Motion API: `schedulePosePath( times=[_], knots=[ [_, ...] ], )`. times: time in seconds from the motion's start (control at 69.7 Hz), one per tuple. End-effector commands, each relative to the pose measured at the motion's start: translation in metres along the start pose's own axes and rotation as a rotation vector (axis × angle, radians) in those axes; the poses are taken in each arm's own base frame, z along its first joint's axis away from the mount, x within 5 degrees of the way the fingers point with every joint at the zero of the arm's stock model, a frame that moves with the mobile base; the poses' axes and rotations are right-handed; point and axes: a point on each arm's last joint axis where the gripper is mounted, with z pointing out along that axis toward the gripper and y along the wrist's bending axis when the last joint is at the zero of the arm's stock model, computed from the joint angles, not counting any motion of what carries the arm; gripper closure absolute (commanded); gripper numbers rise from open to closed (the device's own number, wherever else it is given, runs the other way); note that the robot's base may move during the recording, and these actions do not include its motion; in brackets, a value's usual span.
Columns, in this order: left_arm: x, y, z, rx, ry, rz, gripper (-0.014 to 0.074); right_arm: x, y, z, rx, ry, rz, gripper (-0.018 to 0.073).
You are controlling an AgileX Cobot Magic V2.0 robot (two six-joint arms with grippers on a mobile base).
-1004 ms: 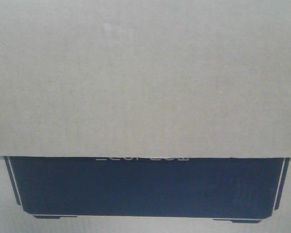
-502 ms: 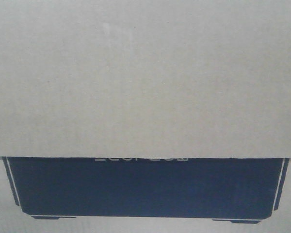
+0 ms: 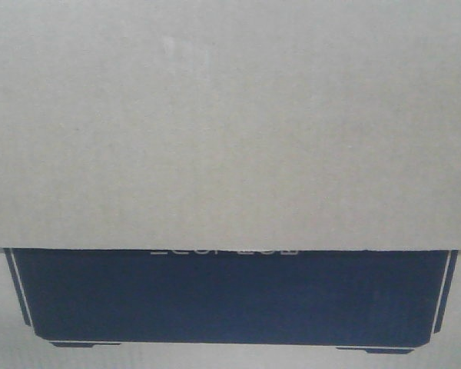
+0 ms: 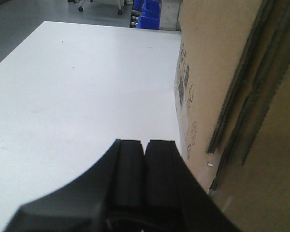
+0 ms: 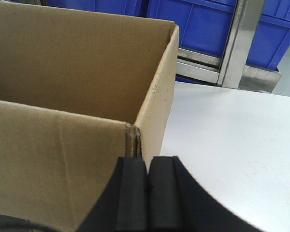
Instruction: Grab box from left shelf to table start
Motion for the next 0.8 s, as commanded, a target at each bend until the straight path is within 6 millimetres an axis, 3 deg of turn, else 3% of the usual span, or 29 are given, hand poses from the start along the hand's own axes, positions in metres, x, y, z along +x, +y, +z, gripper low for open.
schedulePosePath(
  times=[0.0,0.244,0.387,0.602,0.789],
  knots=[
    [-0.009,0.0,-0.001,0.001,-0.092,-0.008,0.0696,-0.014,-0.001,-0.002,0.017,-0.097,-0.004,0.0502],
    [-0.009,0.0,-0.001,0.001,-0.092,-0.008,0.0696,-0.015,-0.003,-0.001,0.033,-0.113,-0.02,0.0502],
    [-0.009,0.0,-0.001,0.001,-0.092,-0.008,0.0696,-0.005,-0.006,0.013,0.051,-0.165,0.014,0.0502],
    [-0.009,0.0,-0.001,0.001,-0.092,-0.008,0.0696,0.043,-0.013,0.047,0.084,-0.181,0.089,0.0502],
    [-0.009,0.0,-0.001,0.001,-0.092,-0.008,0.0696,0.081,-0.014,0.062,0.094,-0.134,0.097,0.0502]
  ],
)
